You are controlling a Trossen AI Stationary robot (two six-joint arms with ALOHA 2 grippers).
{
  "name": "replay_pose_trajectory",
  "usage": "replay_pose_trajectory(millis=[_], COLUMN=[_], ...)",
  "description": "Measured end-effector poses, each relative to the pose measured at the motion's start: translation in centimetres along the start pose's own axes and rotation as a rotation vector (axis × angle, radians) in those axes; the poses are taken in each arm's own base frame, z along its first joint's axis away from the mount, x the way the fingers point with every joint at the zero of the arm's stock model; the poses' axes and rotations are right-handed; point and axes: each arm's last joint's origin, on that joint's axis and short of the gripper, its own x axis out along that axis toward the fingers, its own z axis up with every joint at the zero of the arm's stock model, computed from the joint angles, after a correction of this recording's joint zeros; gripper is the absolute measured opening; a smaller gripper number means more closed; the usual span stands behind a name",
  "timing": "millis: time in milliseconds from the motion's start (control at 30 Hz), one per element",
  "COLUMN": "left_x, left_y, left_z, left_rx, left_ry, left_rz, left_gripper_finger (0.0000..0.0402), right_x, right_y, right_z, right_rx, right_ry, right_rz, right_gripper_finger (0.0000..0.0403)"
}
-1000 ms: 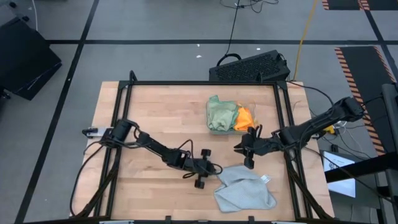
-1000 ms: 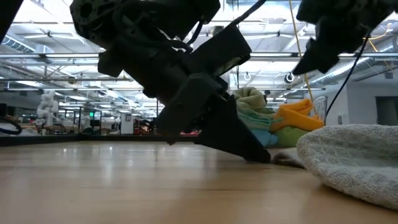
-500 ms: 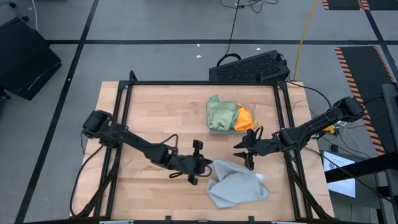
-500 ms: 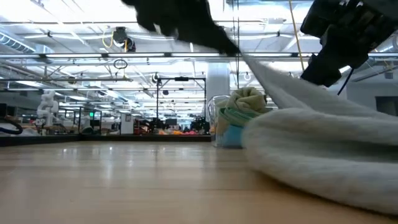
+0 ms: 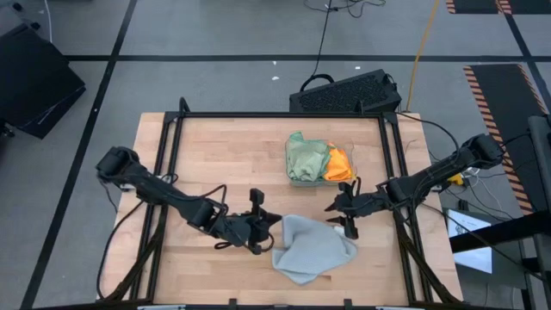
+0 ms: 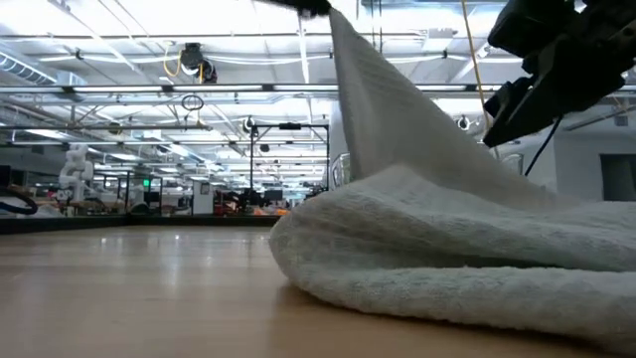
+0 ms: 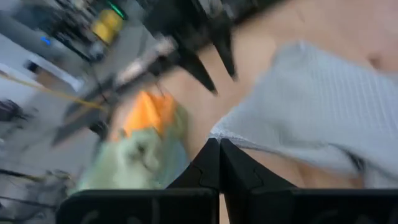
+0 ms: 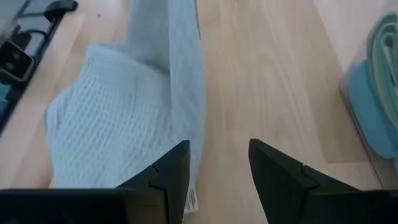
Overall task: Fold microfiber towels
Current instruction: Fold the gray microfiber cloth
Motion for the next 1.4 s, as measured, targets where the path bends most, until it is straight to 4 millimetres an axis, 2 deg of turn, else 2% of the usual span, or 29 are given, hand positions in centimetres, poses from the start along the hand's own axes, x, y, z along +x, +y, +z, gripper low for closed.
replay_pose_trajectory(millis=[200, 500, 733, 967, 1133, 1267, 1333, 1400], left_x=[-2.1, -3.9, -4.9, -8.9, -11.8, -12.8, -13.0, -13.2], left_y=[1.1, 2.2, 3.1, 5.2, 7.1, 8.0, 8.1, 8.0], left_z=[1.5, 1.8, 1.8, 1.8, 1.0, 0.1, -0.3, -0.7], left_rx=[0.001, -0.027, -0.042, -0.119, -0.193, -0.228, -0.248, -0.266], left_ry=[-0.092, -0.094, -0.085, -0.097, -0.09, -0.046, -0.027, -0.001], left_rz=[0.041, 0.077, 0.146, 0.174, 0.162, 0.159, 0.155, 0.126], left_gripper_finger=[0.0005, 0.0005, 0.0005, 0.0005, 0.0005, 0.0005, 0.0005, 0.0005], right_x=[0.9, 2.3, 4.4, 6.8, 8.0, 8.7, 8.7, 8.8], right_y=[-0.7, -1.6, -1.2, 0.8, 1.6, 1.9, 2.0, 2.1], right_z=[-1.4, -4.4, -4.1, -3.9, -3.7, -2.7, -2.2, -1.7], right_rx=[-0.029, -0.024, -0.032, -0.048, -0.06, -0.034, -0.053, -0.048], right_ry=[0.01, -0.155, -0.112, -0.069, -0.079, -0.189, -0.229, -0.25], right_rz=[-0.015, 0.106, 0.063, 0.134, 0.117, 0.067, 0.042, 0.003], right_gripper_finger=[0.0169, 0.026, 0.0258, 0.0212, 0.0124, 0.003, 0.0009, 0.0013])
